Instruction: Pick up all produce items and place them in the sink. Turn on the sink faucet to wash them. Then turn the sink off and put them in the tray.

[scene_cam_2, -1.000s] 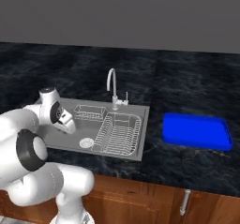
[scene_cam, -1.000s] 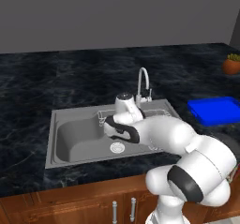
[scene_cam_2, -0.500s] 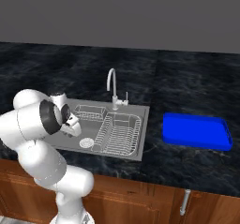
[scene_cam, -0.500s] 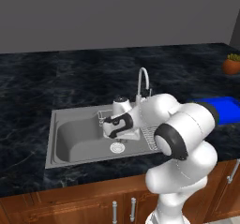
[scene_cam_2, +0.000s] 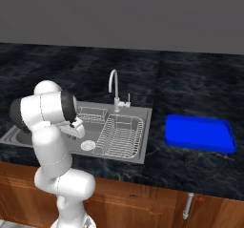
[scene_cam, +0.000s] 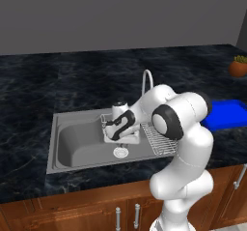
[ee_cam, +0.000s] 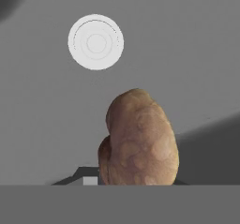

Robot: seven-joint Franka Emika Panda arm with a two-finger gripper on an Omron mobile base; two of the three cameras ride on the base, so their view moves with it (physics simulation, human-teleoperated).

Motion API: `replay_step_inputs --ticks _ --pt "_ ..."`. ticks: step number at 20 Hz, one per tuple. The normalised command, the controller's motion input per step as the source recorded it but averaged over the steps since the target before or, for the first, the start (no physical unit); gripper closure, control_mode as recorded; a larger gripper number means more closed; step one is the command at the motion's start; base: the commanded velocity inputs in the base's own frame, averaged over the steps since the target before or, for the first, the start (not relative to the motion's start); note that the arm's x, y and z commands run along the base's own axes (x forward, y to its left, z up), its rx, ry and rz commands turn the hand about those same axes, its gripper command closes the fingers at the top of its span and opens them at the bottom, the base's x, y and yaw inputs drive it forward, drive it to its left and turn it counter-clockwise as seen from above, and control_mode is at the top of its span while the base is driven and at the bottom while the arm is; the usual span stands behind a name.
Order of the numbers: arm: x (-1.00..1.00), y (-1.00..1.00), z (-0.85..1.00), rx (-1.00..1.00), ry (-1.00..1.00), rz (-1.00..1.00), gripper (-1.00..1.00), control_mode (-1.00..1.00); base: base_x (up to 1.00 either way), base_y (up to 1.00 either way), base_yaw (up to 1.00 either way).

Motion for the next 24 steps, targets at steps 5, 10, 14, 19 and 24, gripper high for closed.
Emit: replay_step_inputs --ticks 5,10,14,19,24 --pt "0.23 0.03 -0.36 -0.02 0.00 0.00 1.00 -1.00 0.00 0.00 0.00" --pt "0.20 0.02 -0.36 -0.01 0.00 0.00 1.00 -1.00 0.00 0.00 0.00" --pt "0.24 0.02 -0.33 -0.01 0.01 0.00 1.00 -1.00 0.00 0.00 0.00" --pt "0.12 0.01 -0.28 -0.02 0.04 0.00 1.00 -1.00 0.00 0.00 0.00" --pt "0.12 0.00 -0.27 0.00 0.00 0.00 1.00 -1.00 0.00 0.00 0.00"
